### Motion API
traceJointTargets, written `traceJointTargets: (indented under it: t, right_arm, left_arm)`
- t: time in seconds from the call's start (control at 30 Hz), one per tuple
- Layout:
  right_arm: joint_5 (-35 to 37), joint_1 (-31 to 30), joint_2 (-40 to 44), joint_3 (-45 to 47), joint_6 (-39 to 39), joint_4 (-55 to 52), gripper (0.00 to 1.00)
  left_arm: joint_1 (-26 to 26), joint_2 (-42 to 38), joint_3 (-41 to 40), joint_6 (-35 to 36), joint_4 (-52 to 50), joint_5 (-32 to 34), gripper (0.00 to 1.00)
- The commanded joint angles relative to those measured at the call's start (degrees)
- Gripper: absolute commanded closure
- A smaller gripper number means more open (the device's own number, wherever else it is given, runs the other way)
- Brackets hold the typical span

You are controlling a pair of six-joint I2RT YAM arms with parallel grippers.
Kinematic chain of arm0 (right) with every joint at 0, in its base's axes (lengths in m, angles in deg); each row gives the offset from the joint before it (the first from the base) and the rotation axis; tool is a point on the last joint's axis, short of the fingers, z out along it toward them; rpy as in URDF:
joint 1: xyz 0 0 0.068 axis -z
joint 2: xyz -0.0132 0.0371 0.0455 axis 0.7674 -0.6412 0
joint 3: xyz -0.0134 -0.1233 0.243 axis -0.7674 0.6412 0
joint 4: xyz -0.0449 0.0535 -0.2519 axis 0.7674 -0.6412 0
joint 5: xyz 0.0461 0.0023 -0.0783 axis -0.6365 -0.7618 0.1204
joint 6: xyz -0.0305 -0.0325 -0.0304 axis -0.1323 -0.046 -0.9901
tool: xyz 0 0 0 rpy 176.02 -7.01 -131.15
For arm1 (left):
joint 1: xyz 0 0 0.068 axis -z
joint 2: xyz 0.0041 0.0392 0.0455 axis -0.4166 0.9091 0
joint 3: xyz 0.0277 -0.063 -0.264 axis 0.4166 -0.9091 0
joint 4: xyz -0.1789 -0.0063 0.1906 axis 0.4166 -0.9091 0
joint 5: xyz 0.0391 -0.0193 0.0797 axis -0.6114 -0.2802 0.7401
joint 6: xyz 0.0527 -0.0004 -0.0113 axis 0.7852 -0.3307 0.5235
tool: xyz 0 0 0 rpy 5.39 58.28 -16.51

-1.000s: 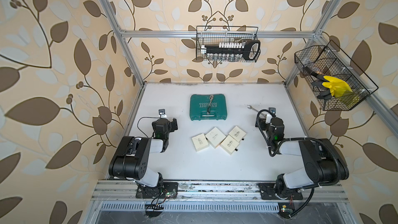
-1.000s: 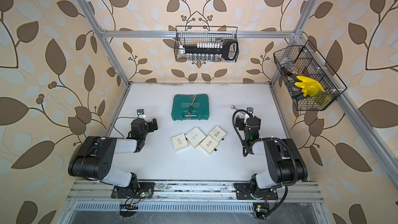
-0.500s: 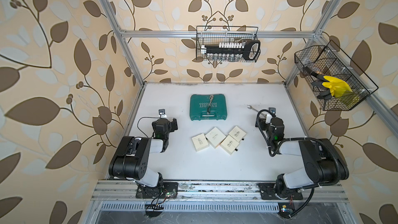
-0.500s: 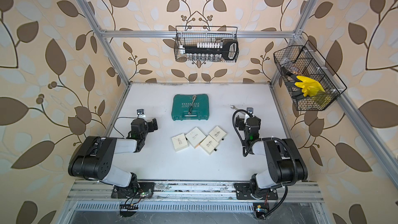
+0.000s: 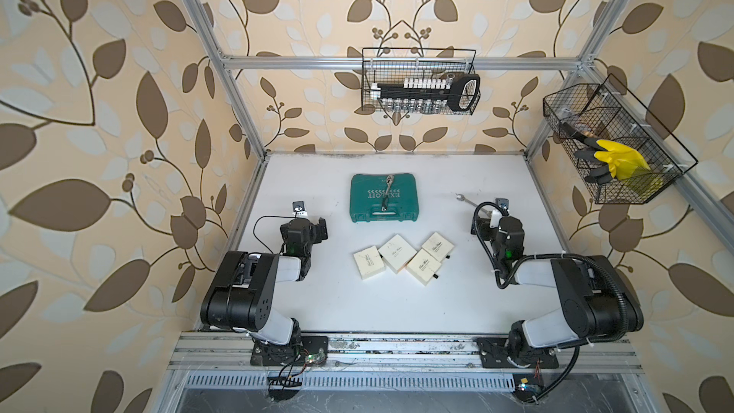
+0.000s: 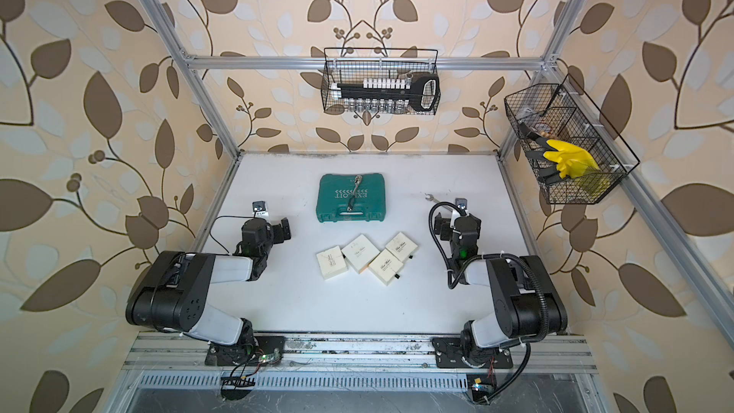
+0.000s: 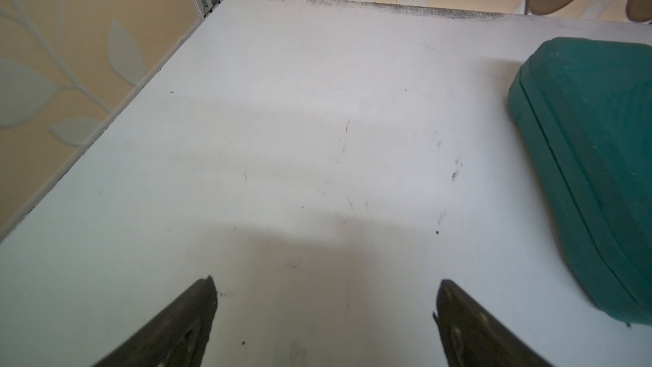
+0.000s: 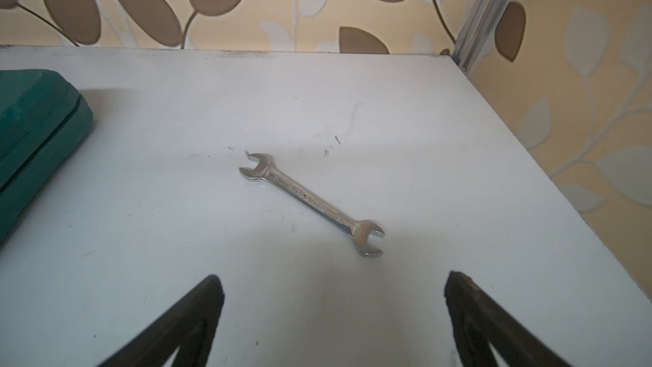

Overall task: Take out the earrings from the drawer-style jewelry box
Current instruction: Adjust the jewelry box at the center of the board.

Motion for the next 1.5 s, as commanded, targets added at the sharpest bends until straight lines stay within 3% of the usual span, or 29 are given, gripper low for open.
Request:
traceJointTargets:
  t: [0.0,0.4,0.43,0.5,0.57,0.67,0.77,0.87,0.97,1.07,1.2,1.3,1.47]
  right_arm:
    - [-0.5,0.1,-0.3,-0.4,0.3,0.0,0.00]
    - [-2.4,0.2,0.7,-0.8,-0.4,-1.6,0.01]
    - [-3.5,0.2,2.5,-3.1,-0.9,-7.3,0.02]
    - [-3.2,-0.3,5.8,-11.1,0.3,-25.3,0.02]
    - [-2.0,-0.6,6.2,-18.5,4.4,-38.1,0.12]
    - [3.4,-2.9,7.5,-22.5,12.3,-44.2,0.15]
    - [-1.2,-3.5,9.9,-23.4,20.5,-48.8,0.15]
    - [-4.7,-4.4,11.5,-24.2,26.8,-54.9,0.15]
    - [-11.4,-4.7,12.2,-24.4,31.7,-59.2,0.15]
    - [-16.0,-5.5,12.3,-24.1,32.9,-63.5,0.15]
    - [-19.0,-6.1,14.6,-22.1,32.3,-69.0,0.15]
    - [-17.6,-6.1,17.7,-20.1,31.7,-72.2,0.15]
    - [-14.7,-6.1,20.1,-19.2,31.9,-77.7,0.14]
  left_arm:
    - [0.1,-1.0,0.2,0.6,1.2,0.6,0.01]
    - [0.0,-1.7,0.2,0.9,1.0,0.2,0.01]
    - [0.1,-3.2,1.6,1.6,-2.4,-0.4,0.01]
    - [0.1,-6.4,9.6,2.1,-18.9,-2.7,0.01]
    - [0.1,-6.2,18.1,1.0,-32.3,-2.1,0.01]
    - [0.1,-7.5,23.0,-6.4,-39.7,1.4,0.01]
    - [1.8,-10.9,25.1,-12.2,-46.0,2.2,0.01]
    - [5.8,-13.7,26.8,-13.8,-52.2,-0.7,0.01]
    - [13.3,-14.7,28.2,-13.9,-56.8,-1.3,0.01]
    - [22.4,-13.3,29.4,-13.5,-58.4,-4.8,0.01]
    - [32.2,-6.9,36.0,-8.5,-59.9,-14.2,0.01]
    - [35.5,1.3,43.5,-6.3,-61.9,-21.2,0.01]
    - [35.9,12.1,53.7,-7.3,-60.4,-30.7,0.01]
